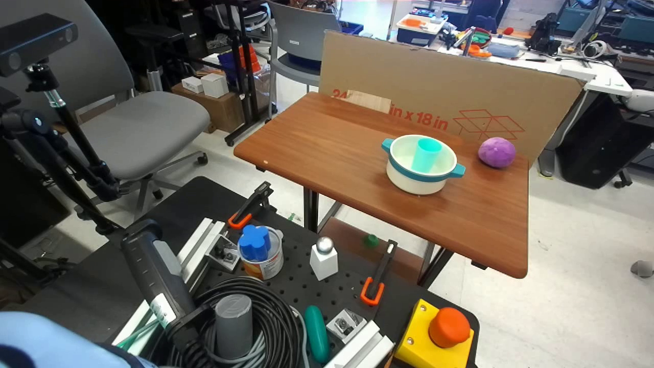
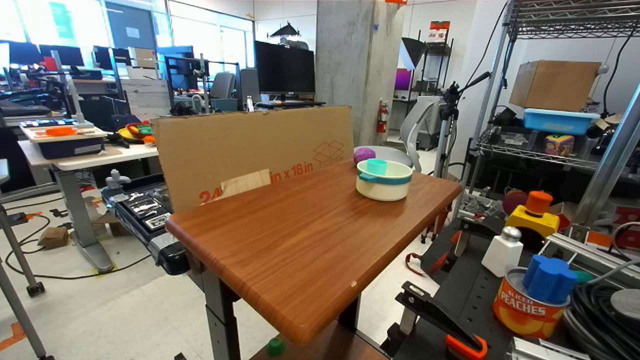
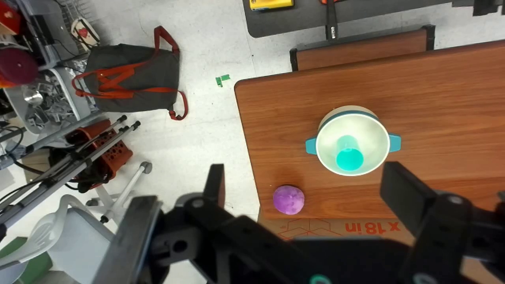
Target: Move the purple plush toy to the left
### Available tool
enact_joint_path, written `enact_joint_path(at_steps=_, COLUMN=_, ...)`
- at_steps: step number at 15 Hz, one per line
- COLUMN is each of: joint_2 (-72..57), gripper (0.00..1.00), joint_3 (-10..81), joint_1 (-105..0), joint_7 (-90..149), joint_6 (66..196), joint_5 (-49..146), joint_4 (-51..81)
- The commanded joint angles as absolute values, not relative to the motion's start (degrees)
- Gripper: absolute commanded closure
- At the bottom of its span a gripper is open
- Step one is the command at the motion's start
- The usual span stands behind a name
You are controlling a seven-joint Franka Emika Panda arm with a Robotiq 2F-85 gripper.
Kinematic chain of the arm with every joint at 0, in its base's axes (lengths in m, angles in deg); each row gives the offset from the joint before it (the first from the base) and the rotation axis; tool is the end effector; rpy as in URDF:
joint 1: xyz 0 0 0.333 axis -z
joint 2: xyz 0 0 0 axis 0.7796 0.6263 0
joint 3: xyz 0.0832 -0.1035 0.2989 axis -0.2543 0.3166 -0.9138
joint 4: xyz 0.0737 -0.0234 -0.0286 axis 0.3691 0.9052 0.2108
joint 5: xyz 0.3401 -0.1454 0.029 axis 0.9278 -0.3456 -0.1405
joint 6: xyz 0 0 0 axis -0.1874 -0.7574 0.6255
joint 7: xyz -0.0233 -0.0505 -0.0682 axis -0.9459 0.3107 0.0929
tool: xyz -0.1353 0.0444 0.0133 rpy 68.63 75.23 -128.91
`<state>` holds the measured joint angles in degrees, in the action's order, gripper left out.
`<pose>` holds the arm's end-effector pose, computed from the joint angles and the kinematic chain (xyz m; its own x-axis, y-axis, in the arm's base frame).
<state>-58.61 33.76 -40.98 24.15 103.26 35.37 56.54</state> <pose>0.3428 -0.1116 0.5444 0.9862 -0.1189 0.1155 -0.1449 -0.9568 0.2520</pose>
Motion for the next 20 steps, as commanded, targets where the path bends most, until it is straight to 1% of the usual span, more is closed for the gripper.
enact_joint_path(at_steps=1, joint_2=-55.9, gripper=0.0, joint_3=34.2, joint_1=-42.1, joint_7=24.7, joint_6=102.7, joint_5=34.6, joint_4=54.0)
enact_joint_path(at_steps=7, joint_2=-39.8, gripper=0.0, joint_3=36.2, joint_1=-42.7, joint_7=21.9, joint_6=100.8, joint_5=36.6, joint_4=38.8)
enact_joint_path(at_steps=10, joint_2=-31.0, gripper=0.0, joint_3=37.9, joint_1=-43.0, joint_7=16.5, joint_6=101.8, joint_5=37.5, joint_4=30.4)
enact_joint_path(at_steps=15, joint_2=-16.1, gripper=0.0, joint_3=39.8, joint_1=-41.9, joint_7=8.8, joint_6=100.6, joint_5=45.7, joint_4=16.7)
enact_joint_path(at_steps=20, joint_2=-3.3, gripper=0.0, joint_3=39.3, joint_1=-39.4, joint_7=8.8, joint_6=100.7, joint_5=51.5, joint_4=6.0)
